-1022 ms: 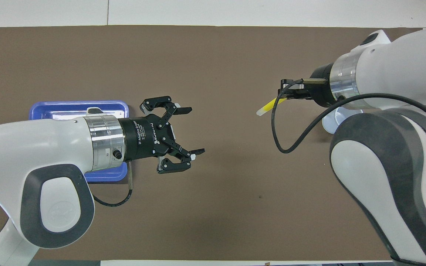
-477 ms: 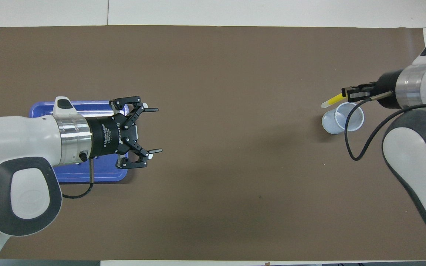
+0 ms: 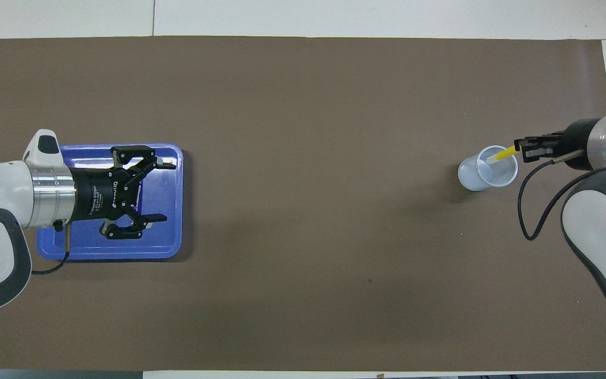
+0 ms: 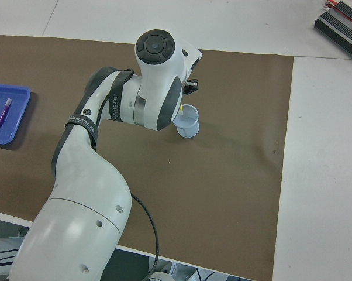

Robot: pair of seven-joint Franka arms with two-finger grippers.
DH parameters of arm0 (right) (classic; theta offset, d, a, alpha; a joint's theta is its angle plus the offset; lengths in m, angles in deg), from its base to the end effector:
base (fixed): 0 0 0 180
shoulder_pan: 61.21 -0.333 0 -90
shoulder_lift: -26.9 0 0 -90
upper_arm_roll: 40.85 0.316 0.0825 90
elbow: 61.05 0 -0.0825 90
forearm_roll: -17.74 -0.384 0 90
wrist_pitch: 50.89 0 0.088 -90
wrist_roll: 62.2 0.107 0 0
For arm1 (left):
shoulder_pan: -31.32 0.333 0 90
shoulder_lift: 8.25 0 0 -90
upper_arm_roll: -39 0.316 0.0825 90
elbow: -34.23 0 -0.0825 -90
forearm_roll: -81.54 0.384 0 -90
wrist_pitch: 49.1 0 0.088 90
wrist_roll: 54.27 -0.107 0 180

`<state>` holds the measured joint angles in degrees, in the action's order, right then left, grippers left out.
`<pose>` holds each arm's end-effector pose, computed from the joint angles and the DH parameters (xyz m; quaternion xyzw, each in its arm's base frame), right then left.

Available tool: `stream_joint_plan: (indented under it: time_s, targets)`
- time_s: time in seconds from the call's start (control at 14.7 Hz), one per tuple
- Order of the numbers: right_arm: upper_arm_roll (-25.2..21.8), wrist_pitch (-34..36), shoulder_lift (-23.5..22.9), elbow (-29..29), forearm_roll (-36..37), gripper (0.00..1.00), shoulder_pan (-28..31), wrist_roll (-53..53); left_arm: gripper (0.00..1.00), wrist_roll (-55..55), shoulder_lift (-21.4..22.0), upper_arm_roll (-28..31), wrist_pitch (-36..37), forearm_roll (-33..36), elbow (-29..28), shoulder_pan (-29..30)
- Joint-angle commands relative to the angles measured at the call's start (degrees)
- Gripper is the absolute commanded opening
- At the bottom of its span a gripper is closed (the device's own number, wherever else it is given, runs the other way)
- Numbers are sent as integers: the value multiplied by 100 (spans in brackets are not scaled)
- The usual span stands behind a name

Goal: Transfer and insert pens with both arms
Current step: 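Carry the yellow pen to the cup while the left gripper withdraws, then insert the yellow pen into the cup and open the right gripper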

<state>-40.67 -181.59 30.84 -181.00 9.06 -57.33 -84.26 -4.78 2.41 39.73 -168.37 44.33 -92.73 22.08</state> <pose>0.5533 -0.0322 0.4787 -0.9829 -0.1167 -0.1383 0.0331 0.4914 -0.1041 0.4696 0.8352 0.4708 -0.1161 0.2596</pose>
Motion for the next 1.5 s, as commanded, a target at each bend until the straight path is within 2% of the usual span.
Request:
stream_joint_plan:
  time_s: [0.0,0.2,0.48,0.82,1.09,1.23,1.29,1.43]
  targets:
    - [79,-472,177,-528,129,0,139,-158,100,-1201,-195,-39,140,624,-22,325]
    - [88,-929,2,-740,129,0,139,-158,100,-2702,-502,-38,114,1345,-22,598]
    - [79,-913,-174,-749,147,0,131,-158,100,-4577,-976,-38,-271,2436,-13,774]
    - [79,-913,-297,-749,410,0,139,-114,95,-5387,-1557,-38,-1106,3140,-13,923]
    - [79,-904,-306,-749,410,0,139,-105,80,-5722,-1742,-30,-1274,3167,-39,985]
    - [88,-921,-315,-740,410,73,139,-79,76,-5722,-1830,-30,-1371,3167,-39,994]
    - [88,-921,-315,-723,410,85,139,-79,72,-5722,-1848,-30,-1389,3167,-39,994]
    - [88,-904,-324,-696,410,99,139,-70,66,-5722,-1857,-30,-1398,3167,-39,994]
